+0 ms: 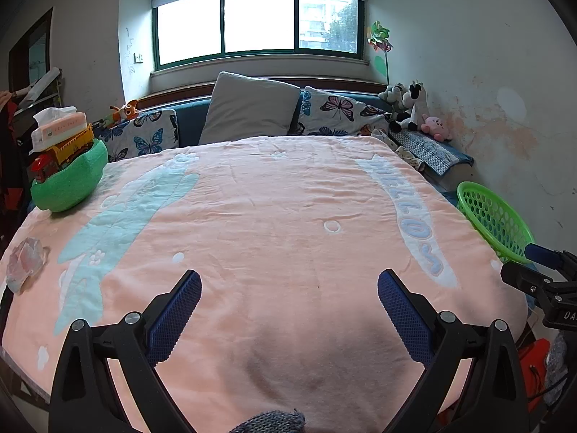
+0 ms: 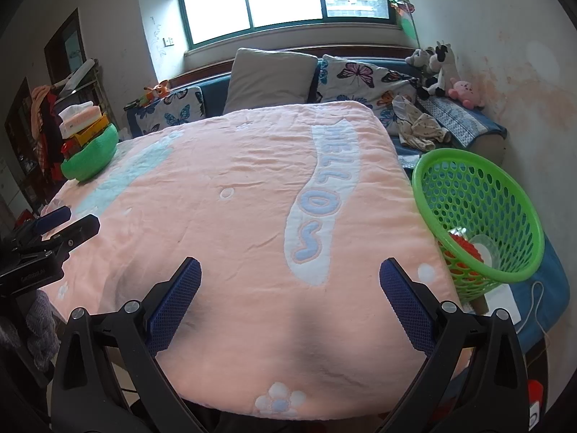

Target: Collect trash

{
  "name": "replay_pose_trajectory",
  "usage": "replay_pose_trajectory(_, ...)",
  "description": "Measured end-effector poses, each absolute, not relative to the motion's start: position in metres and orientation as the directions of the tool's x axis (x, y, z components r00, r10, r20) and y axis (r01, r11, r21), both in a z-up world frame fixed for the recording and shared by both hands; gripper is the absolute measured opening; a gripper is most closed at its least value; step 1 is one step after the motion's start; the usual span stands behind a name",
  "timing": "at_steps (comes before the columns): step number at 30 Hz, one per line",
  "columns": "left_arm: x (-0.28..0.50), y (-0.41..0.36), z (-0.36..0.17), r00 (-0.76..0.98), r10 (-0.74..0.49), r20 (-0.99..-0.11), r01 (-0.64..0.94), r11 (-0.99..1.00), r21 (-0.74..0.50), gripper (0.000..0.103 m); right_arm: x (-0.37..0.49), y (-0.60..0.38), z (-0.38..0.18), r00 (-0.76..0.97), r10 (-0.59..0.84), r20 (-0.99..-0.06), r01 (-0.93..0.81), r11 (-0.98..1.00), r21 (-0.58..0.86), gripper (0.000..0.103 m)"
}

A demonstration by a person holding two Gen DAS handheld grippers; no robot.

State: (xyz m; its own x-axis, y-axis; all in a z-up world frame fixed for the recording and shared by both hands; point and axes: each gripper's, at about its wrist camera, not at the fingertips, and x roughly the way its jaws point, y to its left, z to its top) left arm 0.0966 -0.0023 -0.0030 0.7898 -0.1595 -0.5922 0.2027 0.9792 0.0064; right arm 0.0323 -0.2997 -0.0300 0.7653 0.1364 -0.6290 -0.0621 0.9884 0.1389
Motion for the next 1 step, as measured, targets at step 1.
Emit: replay_pose_trajectory(1,0.0966,-0.0023,-0.0029,0.790,-0.159,-0.592,0.202,0.979,0.007,0.095,0.0326,-0.3000,-0.0302,0.765,0.137,-0.630,-0.062,0.988,0.140,0.098)
